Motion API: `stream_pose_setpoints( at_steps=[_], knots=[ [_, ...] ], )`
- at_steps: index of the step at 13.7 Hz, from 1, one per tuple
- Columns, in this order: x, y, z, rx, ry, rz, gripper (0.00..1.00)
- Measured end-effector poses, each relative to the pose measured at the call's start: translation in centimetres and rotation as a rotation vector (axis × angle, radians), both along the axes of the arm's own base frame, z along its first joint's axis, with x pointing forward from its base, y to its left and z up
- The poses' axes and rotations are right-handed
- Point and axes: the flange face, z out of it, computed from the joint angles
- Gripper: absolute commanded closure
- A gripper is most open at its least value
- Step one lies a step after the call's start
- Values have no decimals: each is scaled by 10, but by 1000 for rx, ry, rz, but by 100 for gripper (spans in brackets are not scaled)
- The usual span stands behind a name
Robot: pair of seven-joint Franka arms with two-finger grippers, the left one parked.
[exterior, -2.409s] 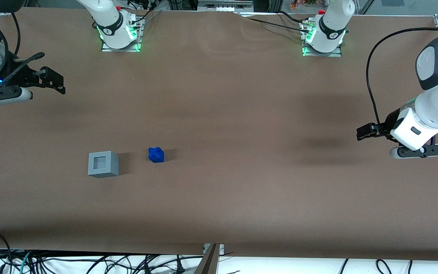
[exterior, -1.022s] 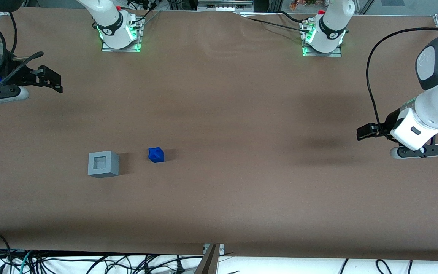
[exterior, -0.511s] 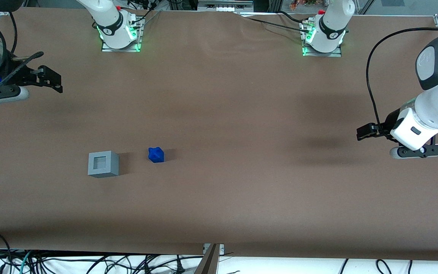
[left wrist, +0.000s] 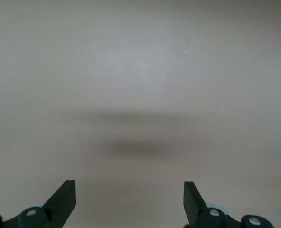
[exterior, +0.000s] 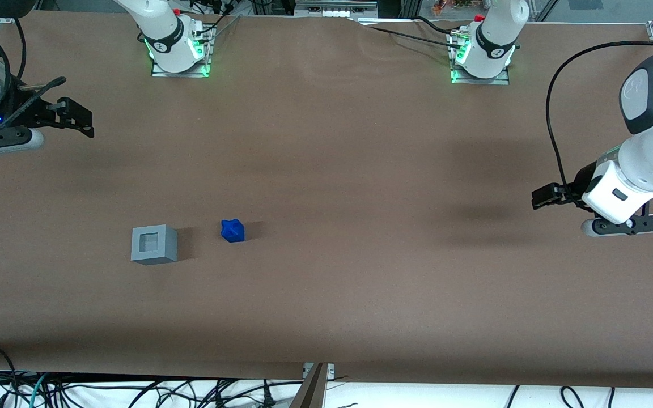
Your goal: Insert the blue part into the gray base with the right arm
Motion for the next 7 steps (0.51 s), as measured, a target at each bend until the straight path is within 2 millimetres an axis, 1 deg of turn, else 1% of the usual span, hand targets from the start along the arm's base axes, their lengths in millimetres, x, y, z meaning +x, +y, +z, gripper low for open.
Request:
stream_pose_setpoints(
  at_steps=[2,4,6,7],
  knots=[
    [1,1,-7,9,12,-8,1],
    [6,6,-22,16,16,-26,1],
    [13,21,-48,17,8,-42,1],
    [18,33,-65,17,3,-55,1]
  ],
)
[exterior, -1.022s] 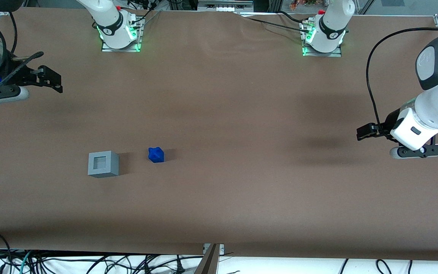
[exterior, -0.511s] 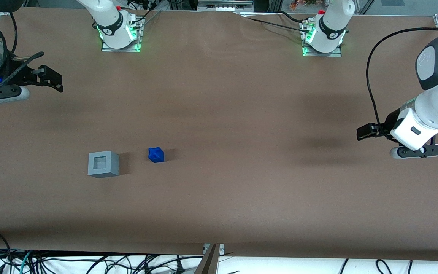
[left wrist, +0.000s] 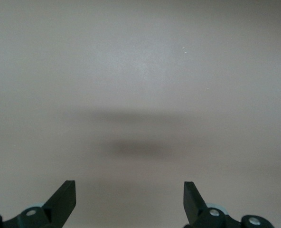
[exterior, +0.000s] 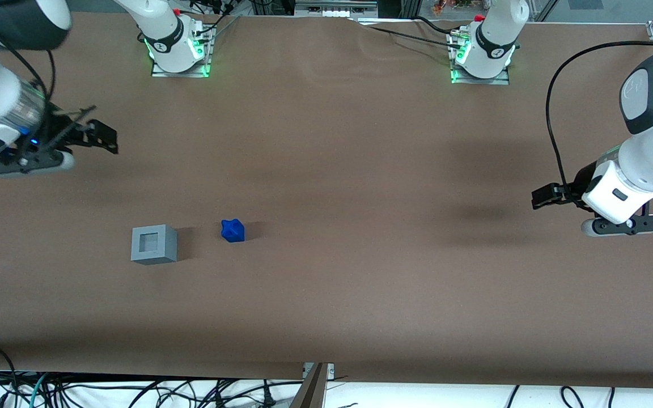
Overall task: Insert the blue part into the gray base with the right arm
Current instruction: 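Move the open right gripper over the blue block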
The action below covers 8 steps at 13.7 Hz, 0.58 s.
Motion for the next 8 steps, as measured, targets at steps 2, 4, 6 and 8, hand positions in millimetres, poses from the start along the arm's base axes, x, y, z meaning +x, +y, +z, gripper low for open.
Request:
stream_pose_setpoints(
  at_steps=[2,4,6,8],
  knots=[
    [10,31,-39,4,-7,-26,1],
    [22,70,-86,14,-15,-73,1],
    [28,110,-137,29,-36,-122,1],
    [30,138,-184,47,-59,-156,1]
  ],
)
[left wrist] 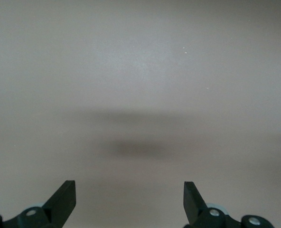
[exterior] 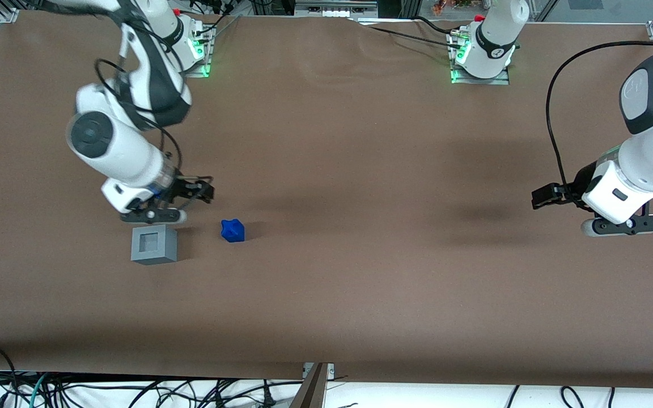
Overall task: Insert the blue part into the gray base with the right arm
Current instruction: 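Move the open right gripper over the blue block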
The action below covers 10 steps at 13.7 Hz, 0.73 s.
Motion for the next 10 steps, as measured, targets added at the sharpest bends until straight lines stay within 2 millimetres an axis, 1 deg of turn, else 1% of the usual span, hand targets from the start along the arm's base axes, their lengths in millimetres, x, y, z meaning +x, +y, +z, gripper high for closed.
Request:
stream_pose_setpoints(
  at_steps=[1,3,5,7,10],
  knots=[
    [2,7,-18,7,-9,-13,1],
    [6,16,-47,22,-30,-24,1],
    [9,19,-67,32,-45,-35,1],
    [9,23,-79,39,-54,-35,1],
    [11,26,-89,48,-74,-34,2]
  ],
)
